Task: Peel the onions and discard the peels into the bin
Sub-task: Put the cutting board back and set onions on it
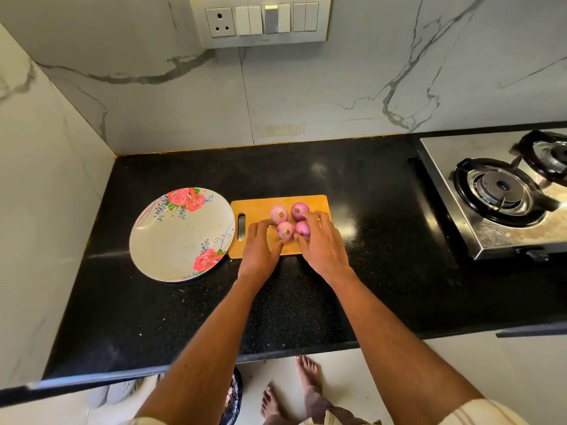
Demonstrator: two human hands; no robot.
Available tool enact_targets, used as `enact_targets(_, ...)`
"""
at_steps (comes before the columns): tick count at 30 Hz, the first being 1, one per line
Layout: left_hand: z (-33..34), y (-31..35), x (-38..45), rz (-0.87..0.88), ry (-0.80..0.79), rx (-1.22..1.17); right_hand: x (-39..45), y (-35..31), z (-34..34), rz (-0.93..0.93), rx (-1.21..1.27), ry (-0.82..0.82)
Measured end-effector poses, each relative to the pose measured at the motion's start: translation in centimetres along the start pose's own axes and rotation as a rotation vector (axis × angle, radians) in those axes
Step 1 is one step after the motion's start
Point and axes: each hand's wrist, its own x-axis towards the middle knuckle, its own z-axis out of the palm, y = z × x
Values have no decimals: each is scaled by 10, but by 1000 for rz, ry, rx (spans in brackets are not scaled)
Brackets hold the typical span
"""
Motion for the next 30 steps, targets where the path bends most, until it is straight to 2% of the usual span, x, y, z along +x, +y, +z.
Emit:
enact_targets(9,-26,33,-7,55,23,144,-2,-23,-27,-7,-40,-40)
enact_targets(15,-31,34,-33,42,-53,166,-15,-11,-18,138,52,-166)
enact_targets(25,-22,21,-35,-27,-84,140,-7,-6,5,179,288,-62)
enact_targets(30,-12,18,-21,-57,-81,124,-2,4,8,124,319,-62)
